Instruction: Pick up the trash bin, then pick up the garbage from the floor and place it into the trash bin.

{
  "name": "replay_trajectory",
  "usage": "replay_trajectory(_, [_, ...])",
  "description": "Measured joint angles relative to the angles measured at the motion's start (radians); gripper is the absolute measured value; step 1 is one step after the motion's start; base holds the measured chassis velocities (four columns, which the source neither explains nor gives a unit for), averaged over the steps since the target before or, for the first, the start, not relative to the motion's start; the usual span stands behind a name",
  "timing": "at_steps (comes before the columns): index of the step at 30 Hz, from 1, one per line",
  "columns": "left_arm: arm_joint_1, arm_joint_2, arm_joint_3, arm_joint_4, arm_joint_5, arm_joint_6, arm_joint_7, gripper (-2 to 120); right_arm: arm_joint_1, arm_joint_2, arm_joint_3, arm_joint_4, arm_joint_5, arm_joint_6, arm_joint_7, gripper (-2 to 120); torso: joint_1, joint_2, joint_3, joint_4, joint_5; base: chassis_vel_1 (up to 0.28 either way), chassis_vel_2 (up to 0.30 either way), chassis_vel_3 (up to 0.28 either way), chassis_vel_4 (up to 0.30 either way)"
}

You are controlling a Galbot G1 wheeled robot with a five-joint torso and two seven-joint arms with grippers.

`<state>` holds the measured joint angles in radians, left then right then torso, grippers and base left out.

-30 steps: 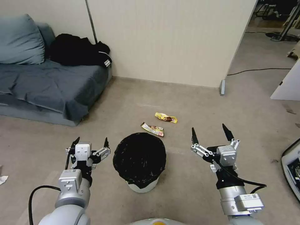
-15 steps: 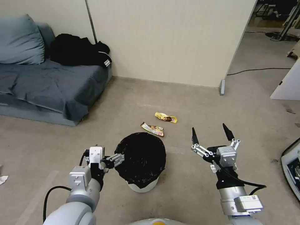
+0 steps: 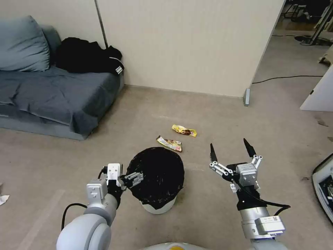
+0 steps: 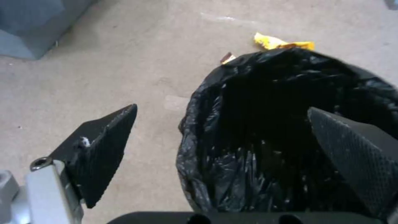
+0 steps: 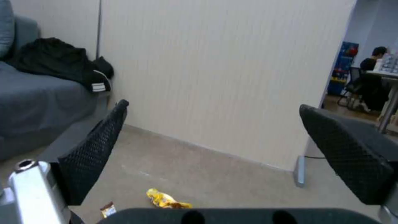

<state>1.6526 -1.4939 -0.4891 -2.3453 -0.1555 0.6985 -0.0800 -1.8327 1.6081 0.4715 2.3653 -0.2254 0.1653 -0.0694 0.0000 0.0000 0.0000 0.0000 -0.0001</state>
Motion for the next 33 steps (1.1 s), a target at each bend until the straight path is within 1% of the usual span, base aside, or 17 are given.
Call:
replay_trajectory(2, [-0.003,-0.001,-0.001,0.008,0.005,-0.002,0.0,100,0.0,0.0,0.0,0.0,0.0,0.0,0.0,100,0.0,0.0,0.0,0.0,0.0,0.0,0.0,0.0,0.0])
replay_trajectory(4, [-0.017,-0.004,-0.007,0.039,0.027,-0.014,0.0,100,0.001,0.0,0.0,-0.002,0.0,0.0,0.0,100,0.0,0.0,0.0,0.0,0.0,0.0,0.0,0.0,0.0])
replay_trajectory(8, [-0.032,-0.009,-0.013,0.065,0.038,-0.023,-0.002,100,0.001,0.0,0.0,-0.003,0.0,0.0,-0.001,100,0.0,0.0,0.0,-0.0001,0.0001,0.0,0.0,0.0,0.0])
replay_trajectory(9, [-0.044,-0.011,-0.017,0.088,0.041,-0.029,-0.007,100,0.003,0.0,0.002,-0.007,0.0,0.0,-0.003,100,0.0,0.0,0.0,0.0,0.0,0.0,0.0,0.0,0.0])
replay_trajectory(12, [-0.056,-0.015,-0.019,0.113,0.042,-0.032,-0.013,100,0.004,0.0,0.002,-0.008,0.0,0.0,-0.004,100,0.0,0.0,0.0,0.0,0.0001,0.0,0.0,0.0,0.0])
replay_trajectory(18, [-0.084,-0.024,-0.02,0.179,0.031,-0.036,-0.021,100,0.005,0.0,0.001,-0.011,0.0,0.0,-0.005,100,0.0,0.0,0.0,0.0,0.0,0.0,0.0,0.0,0.0])
replay_trajectory(19, [-0.084,-0.024,-0.02,0.179,0.031,-0.036,-0.021,100,0.005,0.0,0.001,-0.011,0.0,0.0,-0.005,100,0.0,0.0,0.0,0.0,0.0,0.0,0.0,0.0,0.0])
replay_trajectory(22, [-0.096,-0.032,-0.015,0.219,0.009,-0.037,-0.025,100,0.005,0.0,0.001,-0.012,0.0,0.001,-0.005,100,0.0,0.0,0.0,0.0,0.0001,0.0,0.0,0.0,0.0])
replay_trajectory(23, [-0.096,-0.032,-0.015,0.219,0.009,-0.037,-0.025,100,0.005,0.0,0.001,-0.012,0.0,0.001,-0.005,100,0.0,0.0,0.0,0.0,0.0001,0.0,0.0,0.0,0.0])
replay_trajectory(26, [-0.109,-0.043,-0.007,0.253,-0.009,-0.037,-0.028,100,0.005,0.0,-0.001,-0.015,0.0,0.0,-0.008,100,0.0,0.0,0.0,0.0,0.0001,0.0,0.0,0.0,0.0])
replay_trajectory(33, [-0.121,-0.054,-0.002,0.294,-0.011,-0.039,-0.035,99,0.006,0.0,-0.009,-0.019,0.003,0.0,-0.008,100,0.0,0.0,0.0,0.0,0.0001,0.0,0.0,0.0,0.0])
